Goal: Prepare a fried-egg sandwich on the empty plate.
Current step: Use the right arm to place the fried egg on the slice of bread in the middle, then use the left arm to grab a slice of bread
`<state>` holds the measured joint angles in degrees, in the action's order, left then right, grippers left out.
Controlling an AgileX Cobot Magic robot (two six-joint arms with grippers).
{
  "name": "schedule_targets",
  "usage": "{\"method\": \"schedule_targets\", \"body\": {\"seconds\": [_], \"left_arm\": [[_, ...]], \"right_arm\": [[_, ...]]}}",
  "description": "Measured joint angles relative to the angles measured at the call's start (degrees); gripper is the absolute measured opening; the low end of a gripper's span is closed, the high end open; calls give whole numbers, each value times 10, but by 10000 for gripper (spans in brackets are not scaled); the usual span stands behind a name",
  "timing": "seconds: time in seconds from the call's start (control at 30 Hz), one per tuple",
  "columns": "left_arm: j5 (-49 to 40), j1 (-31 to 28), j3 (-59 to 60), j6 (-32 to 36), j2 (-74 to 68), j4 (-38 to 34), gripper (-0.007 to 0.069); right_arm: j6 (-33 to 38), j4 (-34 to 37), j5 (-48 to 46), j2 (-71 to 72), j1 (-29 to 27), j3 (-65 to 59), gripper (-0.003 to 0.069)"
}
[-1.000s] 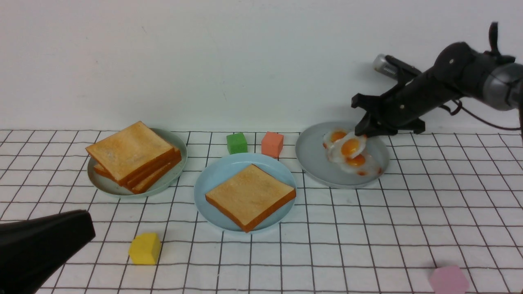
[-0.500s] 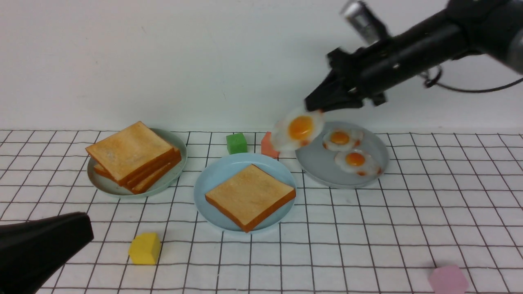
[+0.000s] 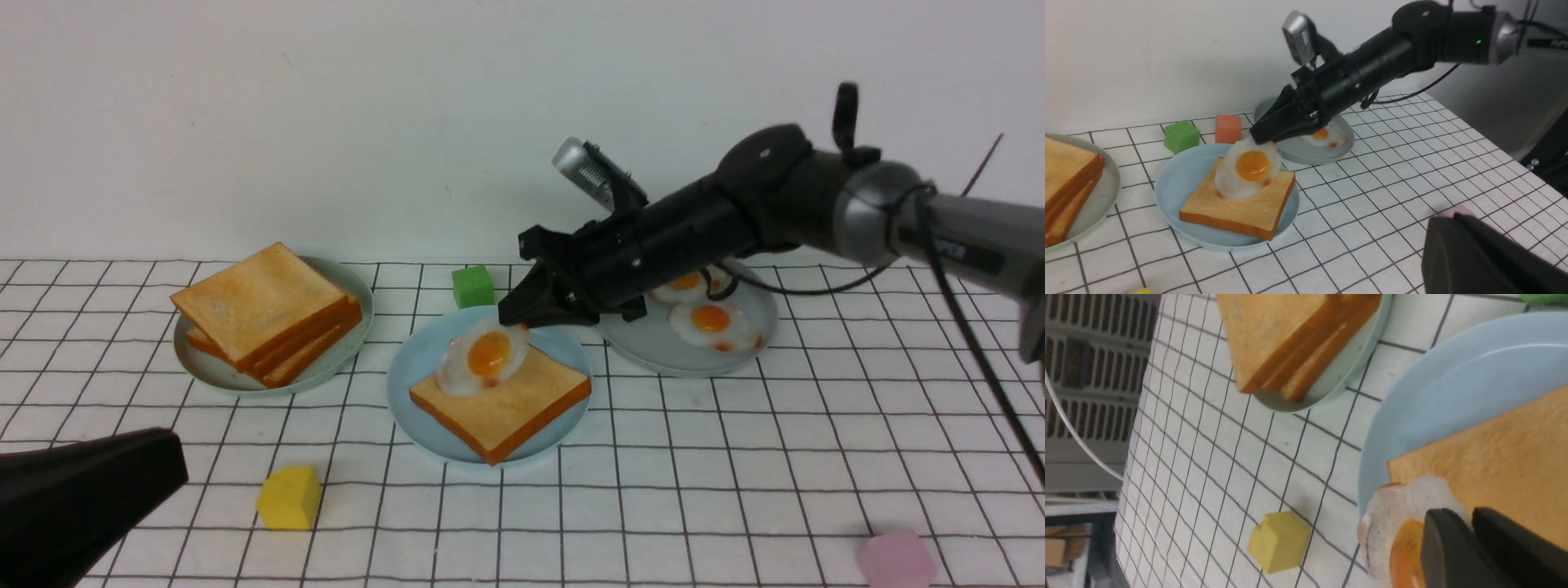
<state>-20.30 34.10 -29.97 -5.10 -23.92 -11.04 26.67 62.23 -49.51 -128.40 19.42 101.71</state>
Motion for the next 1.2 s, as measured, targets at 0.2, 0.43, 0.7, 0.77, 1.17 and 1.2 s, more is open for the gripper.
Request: {"method": "schedule_targets", "body": {"seconds": [0.2,0.43,0.7,0.77,1.17,1.2], "left_arm": [[-1,0,0,0,0,0,0],[-1,0,0,0,0,0,4],[-40,0,0,-13,-15,1,7],[-49,0,0,-29,-30,2,6],[-196,0,-189,-159,-366,201,-13],[-205,-4,-215,-159,-398,215,-13]], "right_arm": [[-16,1,18,-31,-6,0,76],[-33,-38,32,-34,-9,1,192],[-58,-95,-28,-23,-48,35,450],[-71,-114,-49,-10,-54,37,431],[-183,-451,-168,295,-1,-69,-9],[-195,-473,-159,334,12,-100,-8]]}}
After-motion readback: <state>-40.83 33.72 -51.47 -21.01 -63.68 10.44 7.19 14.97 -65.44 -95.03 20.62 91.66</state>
